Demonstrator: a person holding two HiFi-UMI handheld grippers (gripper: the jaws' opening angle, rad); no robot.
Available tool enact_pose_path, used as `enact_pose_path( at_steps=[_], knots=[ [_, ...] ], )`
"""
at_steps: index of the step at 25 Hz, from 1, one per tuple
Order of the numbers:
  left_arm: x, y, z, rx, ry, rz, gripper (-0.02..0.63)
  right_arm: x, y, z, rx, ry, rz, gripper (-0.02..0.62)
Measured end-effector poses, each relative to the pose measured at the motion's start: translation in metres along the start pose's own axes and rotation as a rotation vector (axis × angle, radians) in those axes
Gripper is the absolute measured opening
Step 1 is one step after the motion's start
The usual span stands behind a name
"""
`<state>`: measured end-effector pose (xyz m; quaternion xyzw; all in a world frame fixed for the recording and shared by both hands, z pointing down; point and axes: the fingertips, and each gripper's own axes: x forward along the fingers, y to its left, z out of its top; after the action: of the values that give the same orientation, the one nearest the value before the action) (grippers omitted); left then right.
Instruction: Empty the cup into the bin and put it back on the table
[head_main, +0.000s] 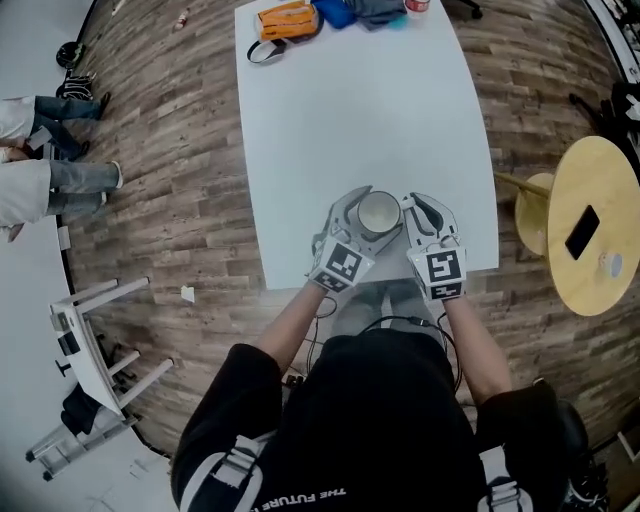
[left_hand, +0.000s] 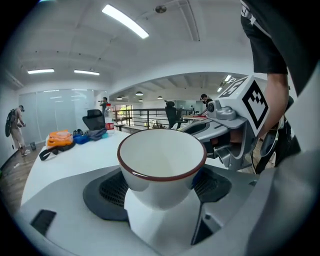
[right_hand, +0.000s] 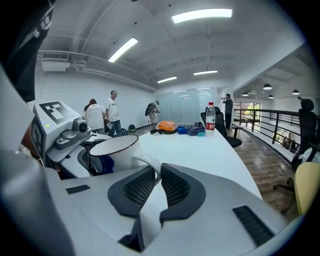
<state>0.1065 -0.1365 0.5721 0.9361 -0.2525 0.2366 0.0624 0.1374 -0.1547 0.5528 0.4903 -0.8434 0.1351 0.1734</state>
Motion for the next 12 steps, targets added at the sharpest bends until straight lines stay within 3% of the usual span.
enact_pose_path(
  at_steps=[6,12],
  knots=[
    [0.039,0.003,-0.041,-0.014,0.067,-0.025,0.396,0.027,-0.02,-0.046,0.059,0.058,-0.03,0.048],
    [0.046,0.0,-0.044,-0.007,0.068,-0.028,0.396,0.027,-0.026,-0.058,0.091,0.069,-0.024,0.048]
  ],
)
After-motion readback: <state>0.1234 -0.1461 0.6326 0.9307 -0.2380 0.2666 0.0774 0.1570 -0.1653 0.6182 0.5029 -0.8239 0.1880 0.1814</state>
